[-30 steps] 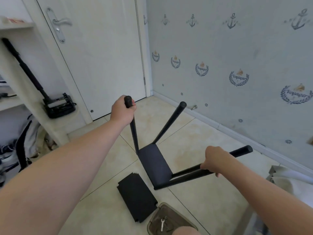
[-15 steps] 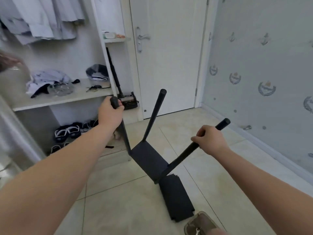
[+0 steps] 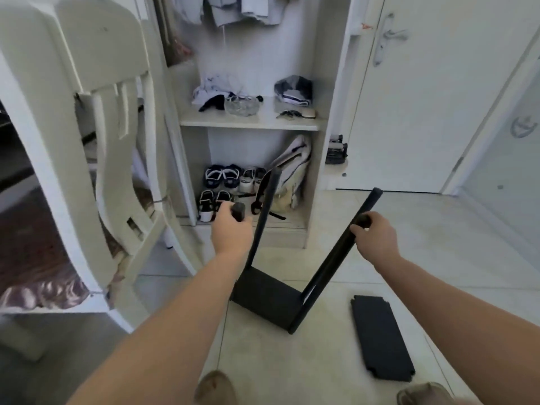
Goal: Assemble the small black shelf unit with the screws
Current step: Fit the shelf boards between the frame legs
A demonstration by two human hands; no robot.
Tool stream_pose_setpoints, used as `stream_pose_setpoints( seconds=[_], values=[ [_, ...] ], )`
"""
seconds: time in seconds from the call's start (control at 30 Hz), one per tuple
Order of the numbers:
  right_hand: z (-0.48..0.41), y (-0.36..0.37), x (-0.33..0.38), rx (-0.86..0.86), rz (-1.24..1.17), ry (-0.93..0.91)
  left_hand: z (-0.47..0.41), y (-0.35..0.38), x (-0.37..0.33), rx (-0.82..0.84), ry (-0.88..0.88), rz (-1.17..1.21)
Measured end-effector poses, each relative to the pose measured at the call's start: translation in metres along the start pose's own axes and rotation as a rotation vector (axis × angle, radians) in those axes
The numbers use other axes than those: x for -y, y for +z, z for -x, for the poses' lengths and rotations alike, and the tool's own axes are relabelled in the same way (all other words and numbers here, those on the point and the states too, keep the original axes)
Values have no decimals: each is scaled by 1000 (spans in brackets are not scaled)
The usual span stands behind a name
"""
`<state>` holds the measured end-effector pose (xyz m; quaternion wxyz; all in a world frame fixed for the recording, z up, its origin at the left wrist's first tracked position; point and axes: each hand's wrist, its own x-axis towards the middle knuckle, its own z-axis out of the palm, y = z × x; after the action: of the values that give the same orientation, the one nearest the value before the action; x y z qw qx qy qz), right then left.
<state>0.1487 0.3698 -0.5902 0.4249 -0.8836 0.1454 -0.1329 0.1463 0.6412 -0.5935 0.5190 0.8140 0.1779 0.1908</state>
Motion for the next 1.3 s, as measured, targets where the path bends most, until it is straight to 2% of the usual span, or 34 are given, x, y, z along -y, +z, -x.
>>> stream_pose_setpoints(
  seconds=[0.23,0.43,0.57,0.8,1.0,1.3],
  values=[
    [-9,50,14,4,86,-58,-5,-12,44,6,-27,17],
    [-11,70,14,-51,-41,-15,-10,-8,63,61,63,5],
    [-1,83,-14,-2,-19,51,-9,-10,82,93,98,22],
    [32,121,-82,151,-147,199,6,6,129,231,-36,-66],
    [34,126,-99,131,-304,295,12,22,130,139,3,-104],
    [29,110,-109,159,-185,227,8,32,124,149,8,-19]
  ],
)
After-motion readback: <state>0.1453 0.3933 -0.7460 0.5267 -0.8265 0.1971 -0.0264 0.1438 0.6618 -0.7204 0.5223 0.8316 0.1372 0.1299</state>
